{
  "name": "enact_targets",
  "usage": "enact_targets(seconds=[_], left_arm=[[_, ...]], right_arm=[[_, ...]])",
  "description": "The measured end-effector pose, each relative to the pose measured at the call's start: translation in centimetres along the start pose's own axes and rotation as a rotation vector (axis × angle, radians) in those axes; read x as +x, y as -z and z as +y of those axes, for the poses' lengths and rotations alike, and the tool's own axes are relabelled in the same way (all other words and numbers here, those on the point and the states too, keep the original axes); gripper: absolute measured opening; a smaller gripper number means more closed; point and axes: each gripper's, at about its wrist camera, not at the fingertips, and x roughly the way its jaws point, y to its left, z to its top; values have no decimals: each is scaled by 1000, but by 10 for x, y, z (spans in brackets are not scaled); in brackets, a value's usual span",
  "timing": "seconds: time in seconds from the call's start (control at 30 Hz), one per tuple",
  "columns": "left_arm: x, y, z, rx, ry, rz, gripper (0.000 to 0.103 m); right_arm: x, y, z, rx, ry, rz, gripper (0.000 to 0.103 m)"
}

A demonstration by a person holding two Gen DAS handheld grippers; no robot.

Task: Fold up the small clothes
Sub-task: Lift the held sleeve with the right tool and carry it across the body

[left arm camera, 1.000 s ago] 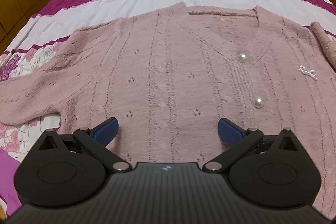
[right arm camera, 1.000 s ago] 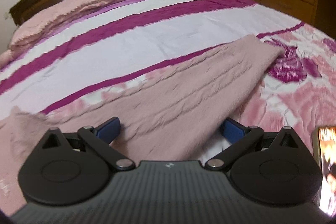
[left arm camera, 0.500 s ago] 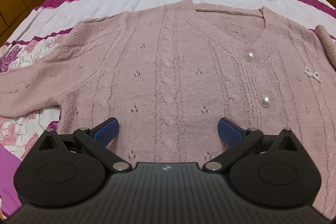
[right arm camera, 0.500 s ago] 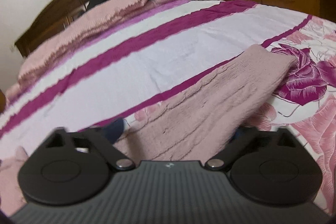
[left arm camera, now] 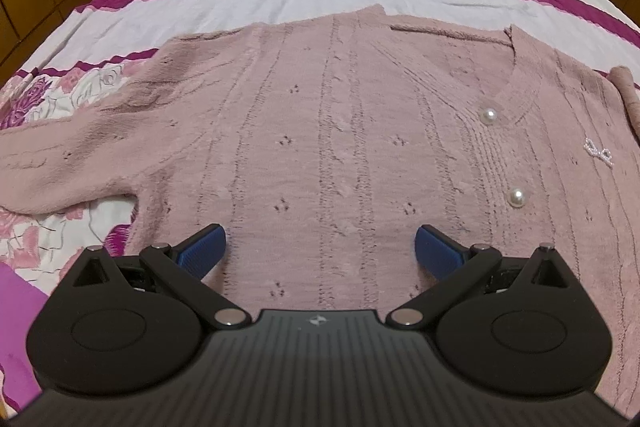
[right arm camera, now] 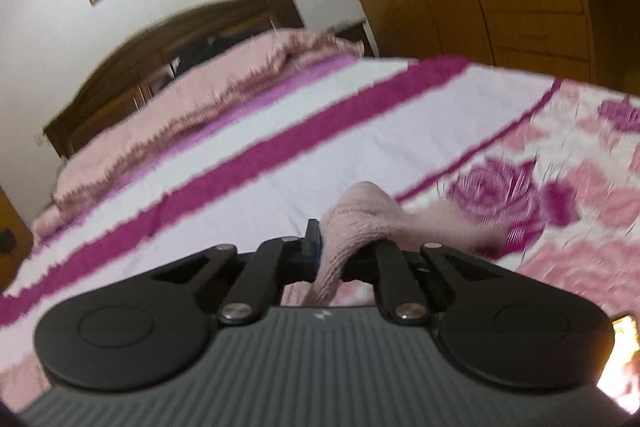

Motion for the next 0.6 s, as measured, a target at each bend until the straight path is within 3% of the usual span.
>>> enact_targets(seconds=[0.2, 0.6], left_arm=[[-9, 0, 11, 2, -23, -13, 103], [-26, -1, 37, -36, -1, -25, 103]], right_arm=[[-42, -30, 11, 7, -26, -86, 11], [-82, -43, 69, -24, -74, -109, 11]])
